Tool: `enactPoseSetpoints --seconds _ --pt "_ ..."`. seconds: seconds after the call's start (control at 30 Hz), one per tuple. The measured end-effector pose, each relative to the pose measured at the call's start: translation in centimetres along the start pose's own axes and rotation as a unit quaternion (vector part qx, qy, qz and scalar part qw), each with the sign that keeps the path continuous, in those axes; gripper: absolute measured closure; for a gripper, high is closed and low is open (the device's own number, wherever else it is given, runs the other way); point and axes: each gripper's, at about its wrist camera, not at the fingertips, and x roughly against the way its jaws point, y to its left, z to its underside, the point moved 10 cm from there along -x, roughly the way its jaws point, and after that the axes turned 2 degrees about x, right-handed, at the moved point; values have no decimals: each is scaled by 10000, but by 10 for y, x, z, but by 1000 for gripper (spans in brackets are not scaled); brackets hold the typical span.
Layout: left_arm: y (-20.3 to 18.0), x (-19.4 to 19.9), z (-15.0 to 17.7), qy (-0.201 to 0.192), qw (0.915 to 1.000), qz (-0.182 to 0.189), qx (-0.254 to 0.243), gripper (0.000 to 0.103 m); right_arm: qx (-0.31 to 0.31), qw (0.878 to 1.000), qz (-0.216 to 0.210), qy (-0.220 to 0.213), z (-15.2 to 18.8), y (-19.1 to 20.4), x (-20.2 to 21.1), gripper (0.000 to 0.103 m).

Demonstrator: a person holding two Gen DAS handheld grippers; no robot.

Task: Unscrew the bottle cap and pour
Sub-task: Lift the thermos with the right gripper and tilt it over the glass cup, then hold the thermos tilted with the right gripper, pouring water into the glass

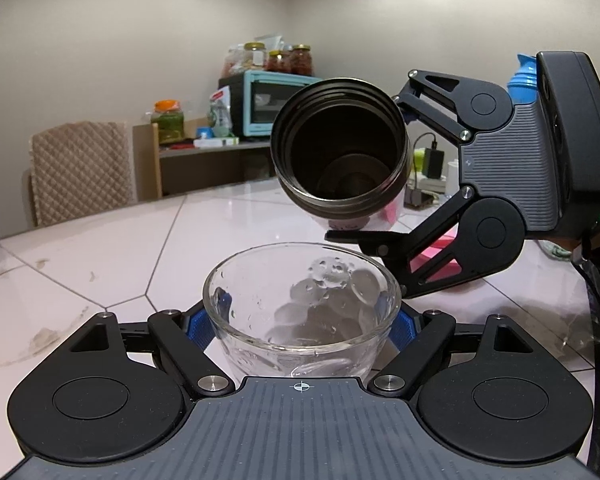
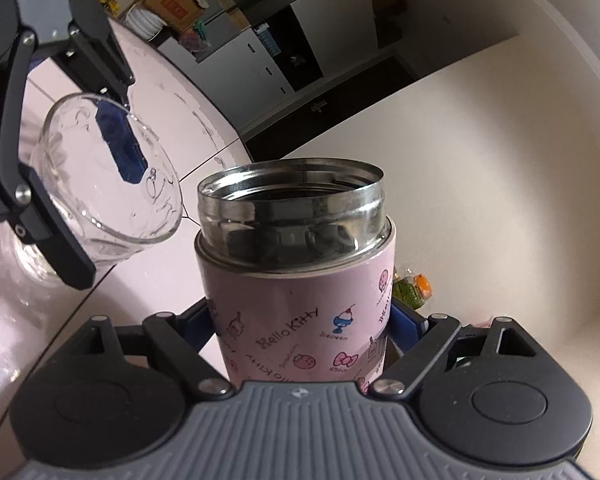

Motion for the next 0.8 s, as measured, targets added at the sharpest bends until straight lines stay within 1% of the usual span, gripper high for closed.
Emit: enactPoseSetpoints --seconds 0.43,0.67,0.8 --pt "-3 0 1 19 10000 12 -9 16 548 9983 169 -70 -2 11 -2 15" --pt "-2 -1 0 21 10000 16 -6 16 782 9963 317 -145 -3 10 -1 15" --pt "-3 -1 0 28 10000 7 -4 16 888 9952 378 -176 7 10 8 15"
